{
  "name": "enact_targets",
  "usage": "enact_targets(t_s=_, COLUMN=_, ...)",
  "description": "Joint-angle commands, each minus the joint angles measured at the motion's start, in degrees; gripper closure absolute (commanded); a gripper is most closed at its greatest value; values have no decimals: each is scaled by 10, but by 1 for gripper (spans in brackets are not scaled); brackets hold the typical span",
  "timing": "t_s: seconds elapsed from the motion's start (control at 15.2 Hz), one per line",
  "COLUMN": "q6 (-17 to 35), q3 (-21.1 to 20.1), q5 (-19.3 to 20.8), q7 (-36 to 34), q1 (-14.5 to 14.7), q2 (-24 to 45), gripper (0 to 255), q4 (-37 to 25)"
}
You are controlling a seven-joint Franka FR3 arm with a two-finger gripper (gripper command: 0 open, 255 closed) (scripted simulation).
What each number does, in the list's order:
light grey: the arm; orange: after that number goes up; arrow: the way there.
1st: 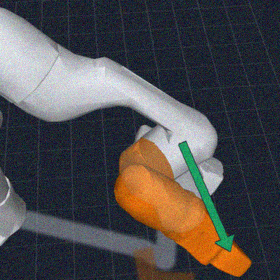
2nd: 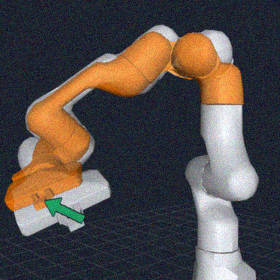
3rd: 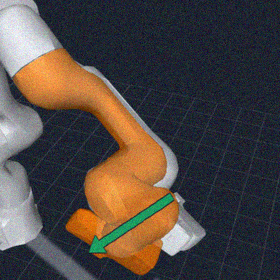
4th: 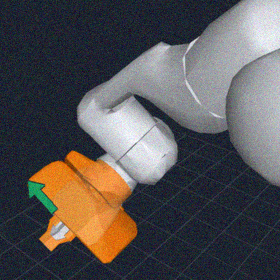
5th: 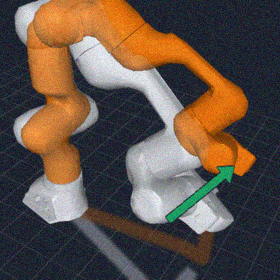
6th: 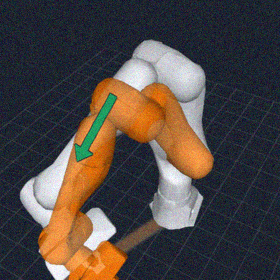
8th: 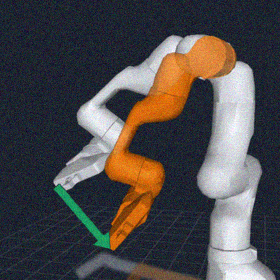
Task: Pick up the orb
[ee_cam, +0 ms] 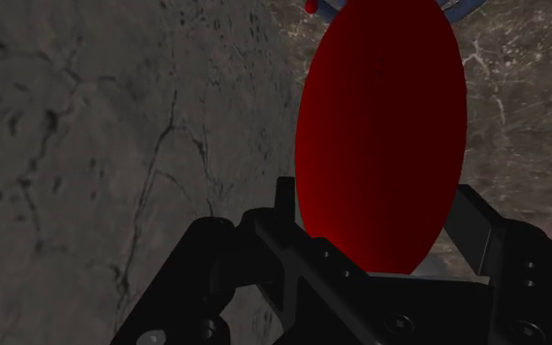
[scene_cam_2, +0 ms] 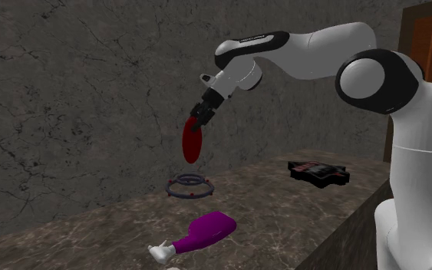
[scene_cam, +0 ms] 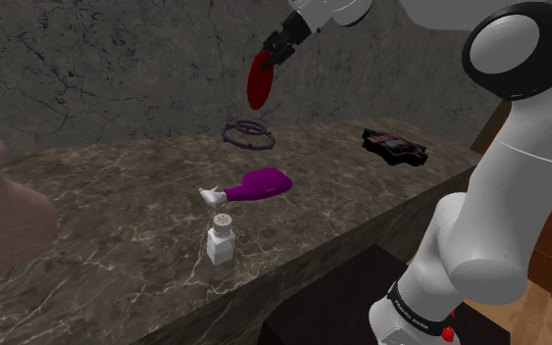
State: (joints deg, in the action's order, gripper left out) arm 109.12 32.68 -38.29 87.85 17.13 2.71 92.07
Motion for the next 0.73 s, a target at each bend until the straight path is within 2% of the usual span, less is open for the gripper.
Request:
enact_targets(t_s=0.0, q6=-11, q3=1, q5=2, q7=-7, q1=-1, q2=0, gripper=255, q4=-13)
enact_targets(t_s=0.53, q6=-71, q3=7, q5=-2, q7=-35, q1=-11, q2=20, gripper=255, q4=-94)
enact_targets(t_s=0.66, q6=-72, q3=7, q5=-2, q7=-36, q1=-11, q2=20, gripper=255, q4=-96)
